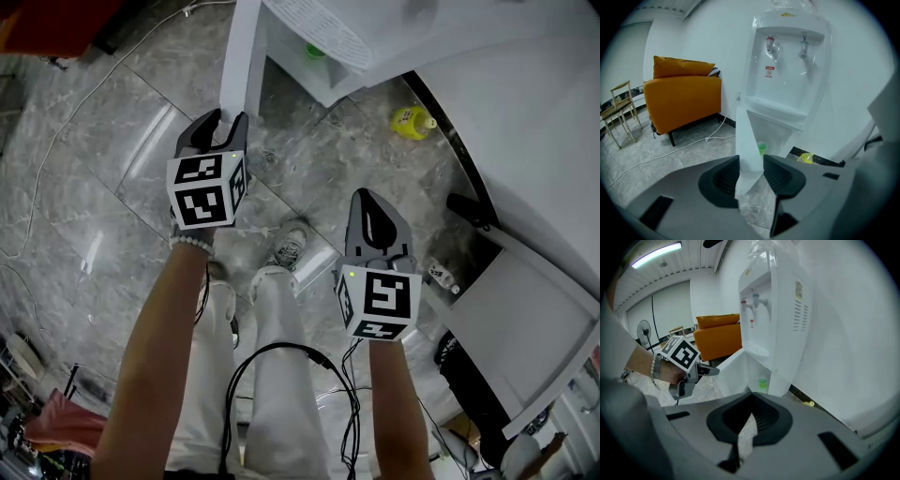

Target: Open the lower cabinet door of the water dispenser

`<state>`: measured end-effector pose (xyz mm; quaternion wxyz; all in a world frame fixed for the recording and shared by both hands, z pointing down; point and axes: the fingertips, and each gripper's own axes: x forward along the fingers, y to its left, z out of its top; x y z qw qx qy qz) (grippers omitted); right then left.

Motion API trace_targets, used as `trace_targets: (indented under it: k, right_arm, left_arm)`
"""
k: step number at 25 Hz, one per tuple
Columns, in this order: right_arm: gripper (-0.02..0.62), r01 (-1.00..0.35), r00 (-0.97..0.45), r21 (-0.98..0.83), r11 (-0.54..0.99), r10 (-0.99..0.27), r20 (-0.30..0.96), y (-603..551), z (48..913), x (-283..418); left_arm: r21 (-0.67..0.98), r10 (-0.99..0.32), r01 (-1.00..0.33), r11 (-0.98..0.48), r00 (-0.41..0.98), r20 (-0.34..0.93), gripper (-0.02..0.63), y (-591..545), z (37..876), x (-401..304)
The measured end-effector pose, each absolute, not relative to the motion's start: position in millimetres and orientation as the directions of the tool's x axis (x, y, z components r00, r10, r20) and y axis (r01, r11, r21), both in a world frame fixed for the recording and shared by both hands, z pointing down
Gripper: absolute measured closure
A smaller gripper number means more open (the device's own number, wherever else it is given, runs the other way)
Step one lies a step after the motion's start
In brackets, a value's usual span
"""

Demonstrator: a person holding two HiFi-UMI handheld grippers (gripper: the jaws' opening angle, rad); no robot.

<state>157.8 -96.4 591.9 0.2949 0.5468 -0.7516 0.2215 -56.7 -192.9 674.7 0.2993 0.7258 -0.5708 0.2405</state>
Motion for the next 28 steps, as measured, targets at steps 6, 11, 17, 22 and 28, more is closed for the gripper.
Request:
trace_targets:
  k: [6,11,17,22,28]
  right_arm:
    - [0.591,-0.954,-0.224,-0.01,0.301,-0.688,0.69,-88,593,156]
    - [0.591,-0.953,-0.224,-0.006,0.304,-0.688,0.69,-87,594,153]
    - [0.591,-0.954,-0.211,0.006,0.299,-0.688,0.695,-85,595,154]
    - [0.591,-0.953,-0.21,0.01,0.302,-0.686,0.696,-84,597,150]
    - [0.591,-0.951,-0.212,0.015,0.309,-0.686,0.695,-83,598,144]
  left_arm:
    - [0.144,-0.702,-0.978,-0.152,0.209,0.68,0.438,-194,673,-89]
    - [0.117,-0.715,-0.985,-0.123,0.17,0.679,0.44,-199,672,-118]
    - [0.068,-0.734,-0.998,-0.019,0.06,0.677,0.512,-207,671,-159]
    - [0.049,-0.733,-0.993,0.109,-0.047,0.679,0.558,-215,673,-199]
    - [0.019,-0.745,-0.996,0.093,-0.057,0.665,0.558,-217,668,-209]
